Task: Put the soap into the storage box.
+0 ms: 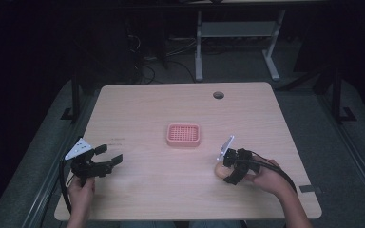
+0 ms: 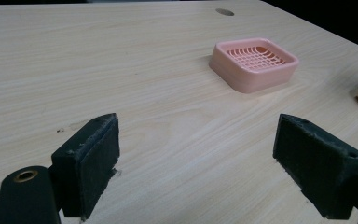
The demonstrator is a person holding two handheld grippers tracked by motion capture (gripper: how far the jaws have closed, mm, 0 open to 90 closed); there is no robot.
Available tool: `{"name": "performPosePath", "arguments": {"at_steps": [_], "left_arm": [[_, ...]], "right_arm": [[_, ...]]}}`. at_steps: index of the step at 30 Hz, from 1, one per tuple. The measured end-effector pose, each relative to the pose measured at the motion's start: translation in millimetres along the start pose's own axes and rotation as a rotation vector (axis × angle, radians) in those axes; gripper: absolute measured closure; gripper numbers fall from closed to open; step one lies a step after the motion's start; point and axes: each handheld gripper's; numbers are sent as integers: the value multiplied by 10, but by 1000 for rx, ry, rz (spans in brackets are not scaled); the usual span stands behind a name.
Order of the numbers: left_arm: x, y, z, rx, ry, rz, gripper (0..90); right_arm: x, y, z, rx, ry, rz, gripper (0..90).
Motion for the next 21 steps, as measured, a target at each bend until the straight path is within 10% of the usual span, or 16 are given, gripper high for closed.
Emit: {"name": "performPosePath", "arguments": {"at_steps": [21], "left_arm": [[-6,8,0,3,-1,-1,142]], "right_arm": [[-189,198,104,-13,-4,52,319]]}}
Point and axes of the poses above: each handheld gripper's, and its own axes: x roughly forward along the jaws, y roughly out of its top, z roughly to its right, and after that the axes turned 9 degrees about -y, right-handed
